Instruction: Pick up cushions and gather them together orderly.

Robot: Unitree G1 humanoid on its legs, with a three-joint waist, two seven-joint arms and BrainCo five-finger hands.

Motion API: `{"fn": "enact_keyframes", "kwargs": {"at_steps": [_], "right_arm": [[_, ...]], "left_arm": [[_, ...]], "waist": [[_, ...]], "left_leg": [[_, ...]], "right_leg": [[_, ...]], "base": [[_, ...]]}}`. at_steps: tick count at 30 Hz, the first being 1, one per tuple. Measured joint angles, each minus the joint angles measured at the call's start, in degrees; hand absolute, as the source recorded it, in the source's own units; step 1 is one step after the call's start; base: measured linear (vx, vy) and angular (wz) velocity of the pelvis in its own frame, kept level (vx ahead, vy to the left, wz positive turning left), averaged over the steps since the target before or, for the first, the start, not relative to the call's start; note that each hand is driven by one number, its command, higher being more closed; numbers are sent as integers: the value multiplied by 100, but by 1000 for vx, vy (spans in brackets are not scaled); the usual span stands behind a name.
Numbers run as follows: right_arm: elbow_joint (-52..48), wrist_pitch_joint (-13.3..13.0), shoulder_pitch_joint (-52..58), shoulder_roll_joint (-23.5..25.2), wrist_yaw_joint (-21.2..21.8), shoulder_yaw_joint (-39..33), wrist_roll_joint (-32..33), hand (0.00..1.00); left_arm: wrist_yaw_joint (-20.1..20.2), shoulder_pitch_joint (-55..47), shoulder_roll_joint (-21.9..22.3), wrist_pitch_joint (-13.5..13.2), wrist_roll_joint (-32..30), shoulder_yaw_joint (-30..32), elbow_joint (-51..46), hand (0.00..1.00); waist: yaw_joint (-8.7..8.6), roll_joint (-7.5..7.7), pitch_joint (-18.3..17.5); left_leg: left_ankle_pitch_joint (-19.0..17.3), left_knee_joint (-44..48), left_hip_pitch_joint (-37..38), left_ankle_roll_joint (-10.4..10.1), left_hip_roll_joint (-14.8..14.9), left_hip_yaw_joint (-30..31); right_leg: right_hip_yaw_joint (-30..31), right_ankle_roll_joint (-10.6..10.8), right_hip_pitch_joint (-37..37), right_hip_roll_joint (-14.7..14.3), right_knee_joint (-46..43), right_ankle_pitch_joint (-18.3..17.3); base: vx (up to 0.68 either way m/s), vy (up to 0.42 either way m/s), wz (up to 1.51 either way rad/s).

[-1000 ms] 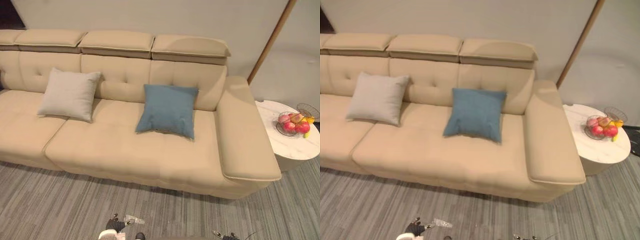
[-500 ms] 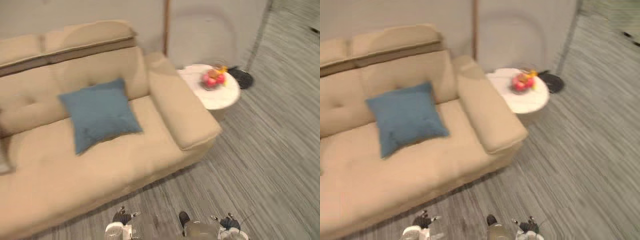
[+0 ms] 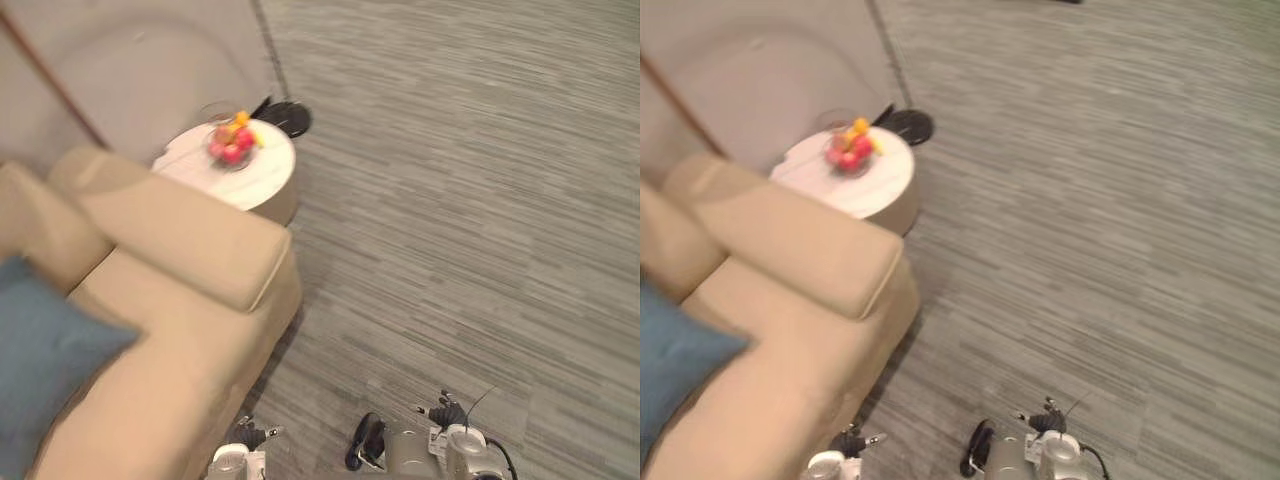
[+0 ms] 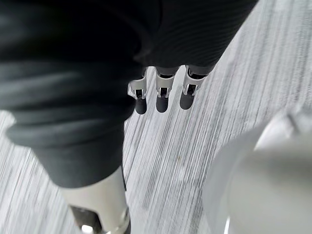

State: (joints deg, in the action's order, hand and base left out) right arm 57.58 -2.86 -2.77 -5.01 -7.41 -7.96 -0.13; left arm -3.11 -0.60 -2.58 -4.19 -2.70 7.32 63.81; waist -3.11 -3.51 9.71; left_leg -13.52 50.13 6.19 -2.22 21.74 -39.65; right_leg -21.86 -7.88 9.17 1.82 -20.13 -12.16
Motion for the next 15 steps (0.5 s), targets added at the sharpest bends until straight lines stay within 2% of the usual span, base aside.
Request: {"fn": "enact_keyframes", "kwargs": {"at_steps": [1, 2, 3, 5, 7, 8, 9, 10, 11, 13, 15], "right_arm": [[67, 1, -30, -7, 5, 33, 0, 0], [170, 0, -20, -10, 4, 33, -1, 0], [251, 13, -1, 9, 2, 32, -2, 0], [253, 18, 16, -35, -9, -28, -3, 0], [242, 16, 10, -62, -37, -88, -6, 0], [242, 18, 45, -68, -57, -99, -8, 0], [240, 18, 73, -77, -60, -102, -8, 0], [237, 20, 131, -55, -64, -118, -7, 0], [233, 23, 169, 18, -64, -165, -7, 0], [154, 33, 281, 224, -64, -322, -15, 0], [94, 36, 339, 286, -63, -366, 9, 0]], "left_arm": [[-1, -29, 8, -11, 6, -1, -33, 0], [-3, -77, -20, -47, 33, 2, -162, 0], [-10, -94, -37, -71, 100, 2, -268, 0], [-14, -90, 8, -152, 182, 6, -376, 0], [-16, -88, 72, -190, 213, 54, -468, 0], [-21, -86, 111, -191, 229, 69, -462, 0], [-23, -86, 139, -191, 229, 73, -454, 0], [-22, -81, 172, -180, 246, 82, -415, 0], [-23, -63, 157, -175, 245, 86, -377, 0], [-14, 10, 35, -166, 241, 87, -409, 0], [-18, 11, 5, -131, 219, 72, -423, 0]], "waist": [[37, -6, 44], [88, 82, 101], [196, 98, 124], [322, 84, 151], [403, 60, 160], [416, -9, 172], [418, -82, 152], [456, -136, 130], [468, -102, 107], [472, 251, 73], [515, 298, 51]], "left_leg": [[-236, 65, -306, -99, -304, 575], [-407, -63, -676, -46, -579, 1079], [-487, -365, -1008, -32, -830, 1471], [-466, -1148, -1544, -67, -1251, 2267], [-289, -2314, -1859, -305, -1635, 3391], [-2, -3176, -1853, -525, -1751, 4060], [92, -3472, -1812, -584, -1721, 4264], [672, -3516, -1717, -641, -1704, 4407], [735, -3479, -1630, -421, -1780, 4343], [537, -3465, -1524, -241, -1959, 3923], [316, -3397, -1342, -66, -2001, 3521]], "right_leg": [[386, -66, -202, -132, 177, 41], [757, -84, -421, -235, 366, 77], [1203, -82, -576, -303, 438, 85], [1908, -37, -646, -347, 441, 60], [2637, 85, -659, -377, 441, 1], [3014, 275, -700, -417, 439, -45], [3160, 354, -715, -492, 425, -79], [3391, 492, -734, -544, 384, -158], [3569, 639, -766, -503, 375, -189], [3651, 892, -790, -198, 334, -311], [3646, 1001, -773, -70, 207, -391]], "base": [[182, 20, -182], [196, 60, -212], [206, 106, -211], [216, 172, -215], [219, 221, -226], [291, 299, -187], [403, 406, -188], [395, 393, -138], [415, 385, -130], [353, 262, -79], [332, 194, -74]]}}
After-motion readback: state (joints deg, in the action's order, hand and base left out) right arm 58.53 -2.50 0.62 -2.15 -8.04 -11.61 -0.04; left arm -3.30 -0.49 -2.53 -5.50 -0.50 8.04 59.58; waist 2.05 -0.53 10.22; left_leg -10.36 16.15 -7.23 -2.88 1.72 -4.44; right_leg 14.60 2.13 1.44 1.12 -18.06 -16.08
